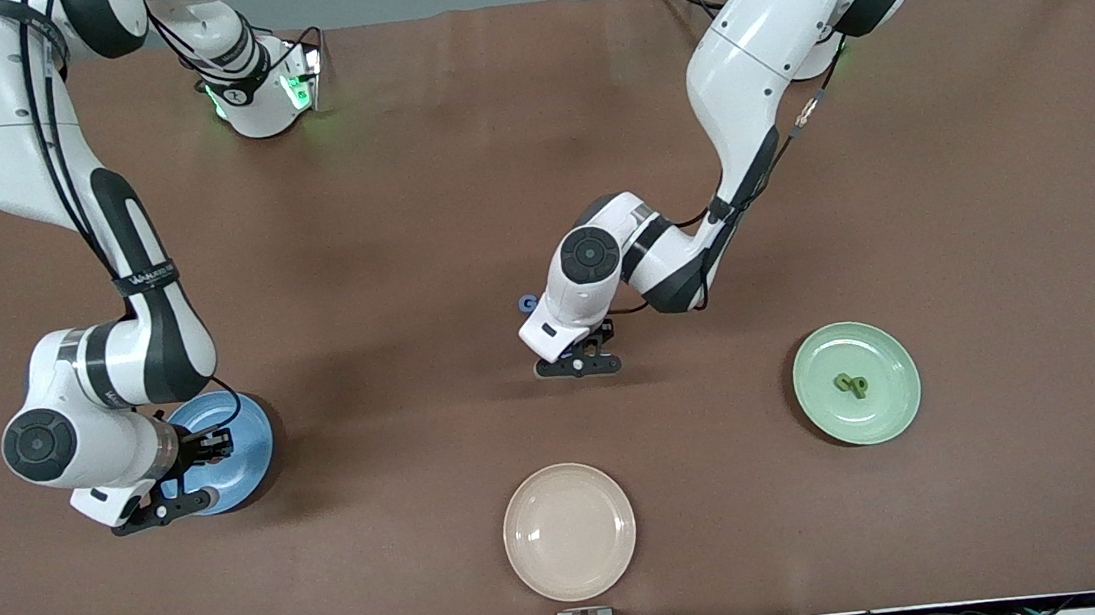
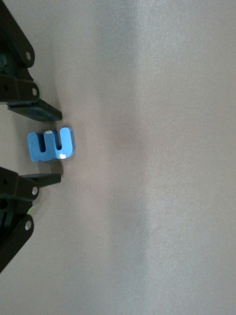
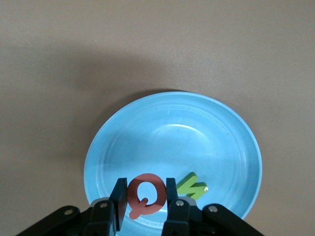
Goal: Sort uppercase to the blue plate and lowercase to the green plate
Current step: 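Release the Q on the blue plate while the left gripper places the m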
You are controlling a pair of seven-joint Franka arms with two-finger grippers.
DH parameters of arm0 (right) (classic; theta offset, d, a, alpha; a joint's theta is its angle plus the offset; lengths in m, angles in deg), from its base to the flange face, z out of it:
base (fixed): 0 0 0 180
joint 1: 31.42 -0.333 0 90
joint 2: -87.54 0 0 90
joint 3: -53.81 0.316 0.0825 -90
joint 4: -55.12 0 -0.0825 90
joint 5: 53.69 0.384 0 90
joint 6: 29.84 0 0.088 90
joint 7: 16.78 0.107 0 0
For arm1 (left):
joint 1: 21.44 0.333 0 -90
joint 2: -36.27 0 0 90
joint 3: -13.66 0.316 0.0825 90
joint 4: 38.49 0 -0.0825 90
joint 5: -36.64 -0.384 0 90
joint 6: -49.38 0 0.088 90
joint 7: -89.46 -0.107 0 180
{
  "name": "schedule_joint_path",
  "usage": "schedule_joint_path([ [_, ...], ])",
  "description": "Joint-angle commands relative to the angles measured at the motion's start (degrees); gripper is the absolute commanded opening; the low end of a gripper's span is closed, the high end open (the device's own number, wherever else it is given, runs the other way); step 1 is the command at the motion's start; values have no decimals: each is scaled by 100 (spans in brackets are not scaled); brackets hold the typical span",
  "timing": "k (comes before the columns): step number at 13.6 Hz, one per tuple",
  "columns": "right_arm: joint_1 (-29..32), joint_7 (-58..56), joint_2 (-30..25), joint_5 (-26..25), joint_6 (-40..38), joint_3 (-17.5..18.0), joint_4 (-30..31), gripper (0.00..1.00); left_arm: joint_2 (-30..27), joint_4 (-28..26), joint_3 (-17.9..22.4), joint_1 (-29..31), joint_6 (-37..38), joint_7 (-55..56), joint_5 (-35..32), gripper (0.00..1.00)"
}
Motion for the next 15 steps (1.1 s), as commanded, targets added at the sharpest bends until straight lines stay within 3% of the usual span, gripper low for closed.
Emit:
schedule_joint_path([
  [1,145,-69,-68,35,393,108,352,26,62,111,50,-109,-42,-9,-90,10],
  [2,154,-69,-33,35,534,99,370,36,18,102,59,-75,-24,-8,-125,2],
  [5,163,-323,11,27,570,99,370,67,-201,76,252,-13,273,0,-213,0],
  [10,-56,-210,-103,44,430,126,344,78,-948,67,261,759,1266,-9,-222,0],
  [15,-645,947,-384,386,-290,178,326,83,-1213,-144,270,2042,1733,-80,-222,1],
])
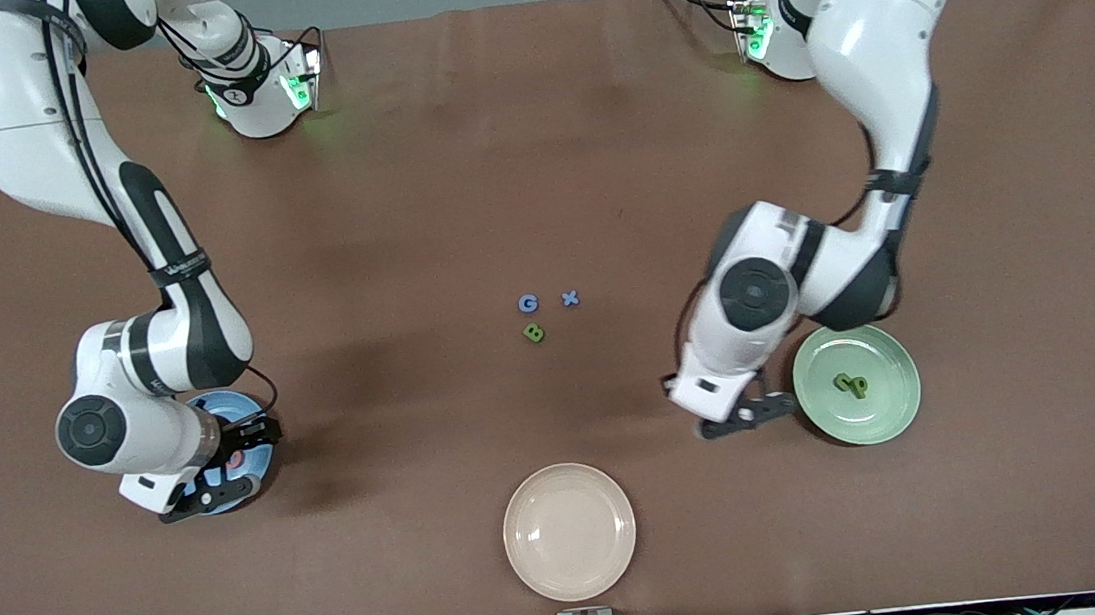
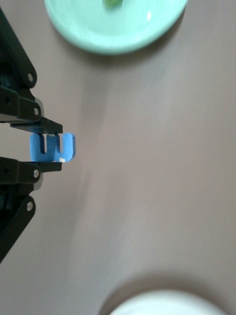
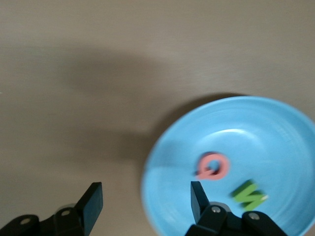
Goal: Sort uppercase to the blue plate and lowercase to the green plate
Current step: 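Release the Q on the blue plate while the left gripper places the m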
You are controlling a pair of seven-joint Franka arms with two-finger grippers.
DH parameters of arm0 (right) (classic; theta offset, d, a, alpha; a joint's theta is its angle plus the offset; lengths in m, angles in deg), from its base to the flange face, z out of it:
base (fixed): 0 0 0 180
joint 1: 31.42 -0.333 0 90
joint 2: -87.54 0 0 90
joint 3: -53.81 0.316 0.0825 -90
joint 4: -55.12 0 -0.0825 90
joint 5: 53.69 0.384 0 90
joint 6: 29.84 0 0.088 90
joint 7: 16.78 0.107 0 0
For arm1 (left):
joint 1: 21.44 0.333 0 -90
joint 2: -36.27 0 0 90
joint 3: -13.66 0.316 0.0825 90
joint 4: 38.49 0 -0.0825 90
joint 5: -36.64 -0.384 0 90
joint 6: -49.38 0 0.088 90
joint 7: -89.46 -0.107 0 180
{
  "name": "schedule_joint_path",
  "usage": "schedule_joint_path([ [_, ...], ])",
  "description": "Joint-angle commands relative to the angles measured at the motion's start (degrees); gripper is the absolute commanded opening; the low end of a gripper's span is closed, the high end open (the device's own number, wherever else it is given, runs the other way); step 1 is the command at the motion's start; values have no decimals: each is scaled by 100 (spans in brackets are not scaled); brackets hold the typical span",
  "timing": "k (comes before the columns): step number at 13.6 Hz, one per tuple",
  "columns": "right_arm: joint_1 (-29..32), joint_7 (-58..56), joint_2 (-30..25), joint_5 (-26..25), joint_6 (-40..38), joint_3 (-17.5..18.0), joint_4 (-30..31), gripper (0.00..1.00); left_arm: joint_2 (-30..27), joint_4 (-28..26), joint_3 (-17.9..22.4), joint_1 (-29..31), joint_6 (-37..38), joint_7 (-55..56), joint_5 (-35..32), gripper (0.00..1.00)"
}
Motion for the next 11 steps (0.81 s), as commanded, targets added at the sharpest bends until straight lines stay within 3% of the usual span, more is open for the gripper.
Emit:
schedule_joint_path([
  [1,-388,739,-297,295,-335,5,140,85,-111,-345,-46,578,11,36,-76,1],
  [5,-924,1363,-481,999,-495,-4,385,90,-129,-696,-73,1360,11,-51,-85,0],
  [7,-1468,2161,-517,1000,-442,-4,421,94,-120,-899,-73,1607,11,-60,-85,1],
  [11,-2497,3884,-474,991,5,-13,517,94,-50,-1040,-81,1880,11,-78,-59,6],
])
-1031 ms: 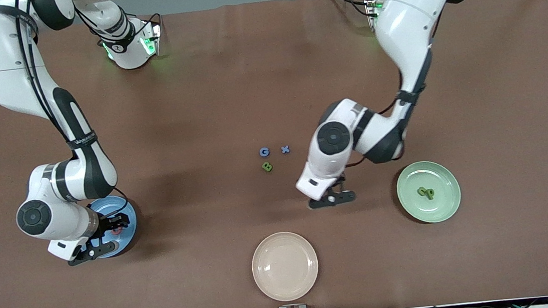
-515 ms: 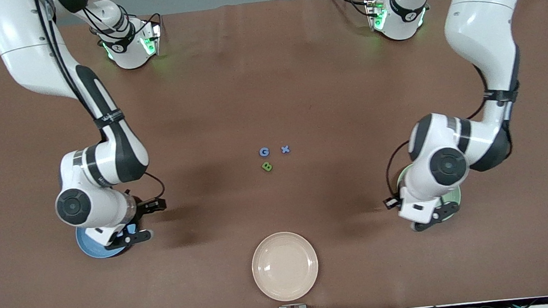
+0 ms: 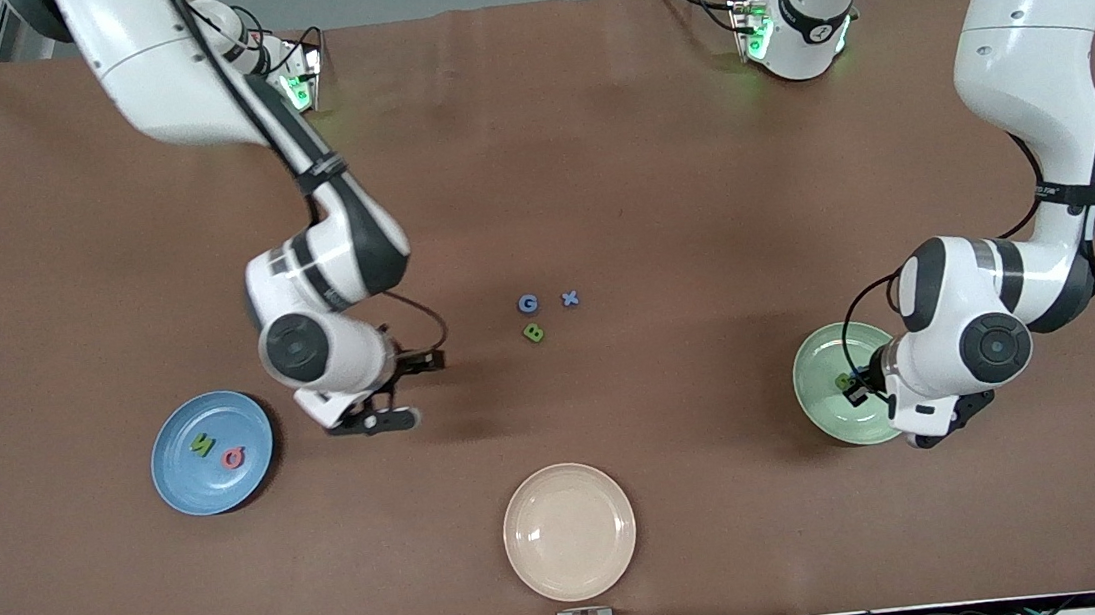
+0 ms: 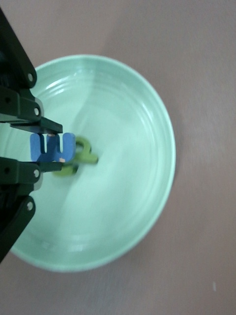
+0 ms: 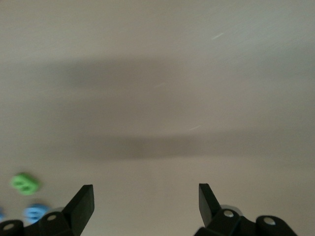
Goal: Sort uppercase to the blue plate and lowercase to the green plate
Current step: 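Grasp the blue G with the right gripper while the left gripper reaches the x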
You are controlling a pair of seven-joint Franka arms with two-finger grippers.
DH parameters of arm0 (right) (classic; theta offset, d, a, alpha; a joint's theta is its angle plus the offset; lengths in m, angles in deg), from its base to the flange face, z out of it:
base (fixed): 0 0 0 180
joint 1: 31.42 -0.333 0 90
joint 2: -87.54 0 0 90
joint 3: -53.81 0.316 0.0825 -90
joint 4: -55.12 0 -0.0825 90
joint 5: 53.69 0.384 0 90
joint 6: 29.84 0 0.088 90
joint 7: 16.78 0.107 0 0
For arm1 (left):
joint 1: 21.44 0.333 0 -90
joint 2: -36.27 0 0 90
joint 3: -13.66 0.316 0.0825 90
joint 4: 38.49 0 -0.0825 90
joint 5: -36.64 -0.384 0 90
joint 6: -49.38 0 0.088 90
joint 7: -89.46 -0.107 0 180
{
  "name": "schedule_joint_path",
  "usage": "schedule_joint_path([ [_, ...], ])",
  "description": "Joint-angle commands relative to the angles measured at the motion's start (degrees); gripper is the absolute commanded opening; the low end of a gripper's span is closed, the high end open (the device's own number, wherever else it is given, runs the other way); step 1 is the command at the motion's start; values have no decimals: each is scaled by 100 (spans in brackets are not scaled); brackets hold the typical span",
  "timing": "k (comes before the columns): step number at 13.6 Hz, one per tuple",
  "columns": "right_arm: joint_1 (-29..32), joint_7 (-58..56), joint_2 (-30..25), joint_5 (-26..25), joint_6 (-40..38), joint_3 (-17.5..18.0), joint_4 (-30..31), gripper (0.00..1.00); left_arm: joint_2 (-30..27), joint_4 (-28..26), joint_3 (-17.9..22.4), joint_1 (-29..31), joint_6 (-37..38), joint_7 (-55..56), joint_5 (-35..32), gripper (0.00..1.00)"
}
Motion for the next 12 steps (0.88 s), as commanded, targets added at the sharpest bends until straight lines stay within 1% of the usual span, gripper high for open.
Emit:
schedule_joint_path([
  [1,-655,1024,-190,72,496,-77,459,93,-49,-126,-60,77,-2,13,-57,10],
  [2,-840,1314,-190,72,715,-77,582,93,-49,-126,-60,103,-2,4,-57,22],
  [3,-1024,1595,-181,72,979,-77,713,93,-49,-126,-43,112,-2,13,-66,44],
  [4,-1226,1842,-172,37,1190,-86,810,93,-57,-117,-51,121,7,22,-66,80],
  [5,-1385,2018,-120,19,1331,-103,846,93,-101,-109,-52,121,24,30,-66,99],
  [7,-1553,2292,-23,-7,1482,-121,847,92,-337,-82,-78,95,199,57,-66,100],
  [8,-1606,2345,21,-7,1552,-130,855,92,-443,22,-104,51,392,66,-40,100],
  [9,-1641,2371,91,-7,1631,-139,864,91,-540,215,-139,-10,759,66,-13,100],
  [10,-1685,2398,126,-16,1684,-139,873,91,-558,425,-270,-80,1172,66,-13,100],
  [11,-1711,2398,170,-16,1702,-139,873,90,-567,575,-437,-107,1428,66,-4,100],
  [12,-1729,2407,188,-16,1719,-147,873,90,-611,577,-630,-99,1509,66,-4,100],
])
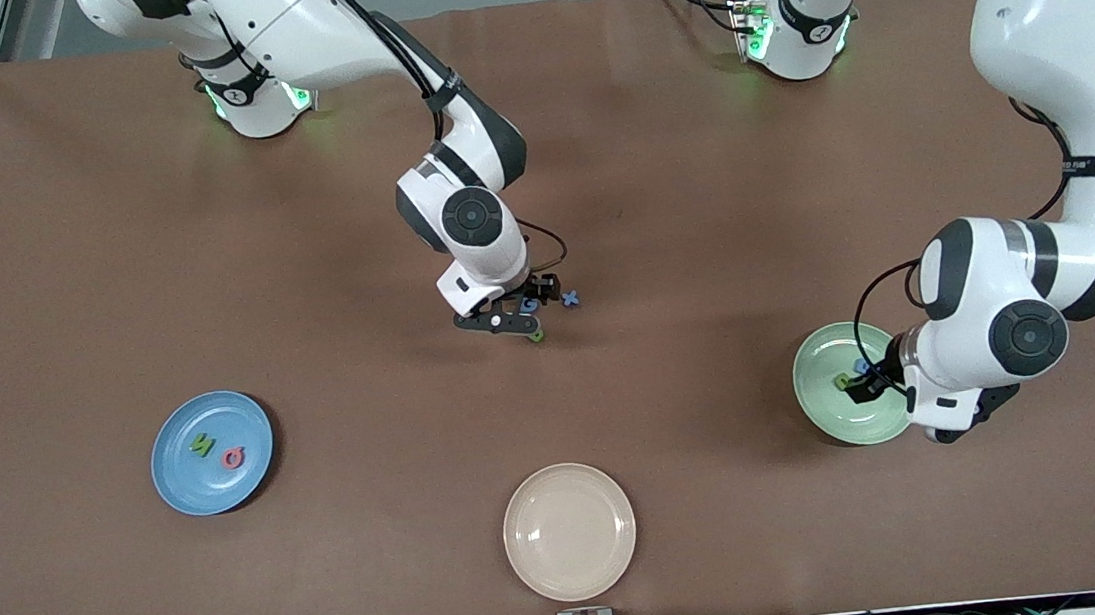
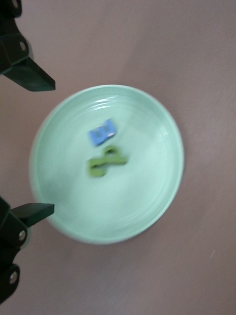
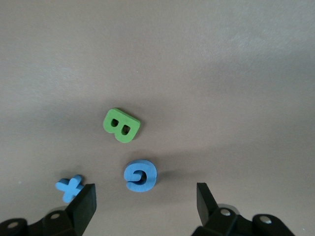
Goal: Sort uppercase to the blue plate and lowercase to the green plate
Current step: 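Grasp the blue G with the right gripper while the left gripper reaches the x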
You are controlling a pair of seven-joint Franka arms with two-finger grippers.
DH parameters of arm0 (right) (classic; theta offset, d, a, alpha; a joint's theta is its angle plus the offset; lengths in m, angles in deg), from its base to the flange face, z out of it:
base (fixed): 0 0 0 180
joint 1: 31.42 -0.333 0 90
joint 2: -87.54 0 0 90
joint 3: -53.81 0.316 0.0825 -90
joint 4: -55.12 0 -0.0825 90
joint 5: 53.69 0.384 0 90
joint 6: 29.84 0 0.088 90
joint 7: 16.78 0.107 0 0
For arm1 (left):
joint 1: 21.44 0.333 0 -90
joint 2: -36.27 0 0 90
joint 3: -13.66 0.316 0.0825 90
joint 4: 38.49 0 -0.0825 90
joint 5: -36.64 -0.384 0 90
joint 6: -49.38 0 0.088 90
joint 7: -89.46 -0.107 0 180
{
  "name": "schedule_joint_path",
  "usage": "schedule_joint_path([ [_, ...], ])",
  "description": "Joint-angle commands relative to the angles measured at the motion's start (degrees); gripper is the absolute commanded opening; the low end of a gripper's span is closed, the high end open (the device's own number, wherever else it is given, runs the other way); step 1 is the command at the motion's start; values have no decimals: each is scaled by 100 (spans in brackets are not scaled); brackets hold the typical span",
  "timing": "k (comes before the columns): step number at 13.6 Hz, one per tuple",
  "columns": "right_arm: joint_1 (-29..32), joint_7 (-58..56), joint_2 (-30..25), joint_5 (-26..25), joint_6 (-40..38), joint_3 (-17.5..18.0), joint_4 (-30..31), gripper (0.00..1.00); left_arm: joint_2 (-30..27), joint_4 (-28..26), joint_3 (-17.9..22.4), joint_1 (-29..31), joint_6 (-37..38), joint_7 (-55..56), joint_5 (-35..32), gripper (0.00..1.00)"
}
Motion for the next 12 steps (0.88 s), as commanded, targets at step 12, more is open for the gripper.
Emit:
schedule_joint_path([
  [12,-264,302,260,-303,315,-88,73,67,-62,-389,-1776,-515,558,1983,81,100],
])
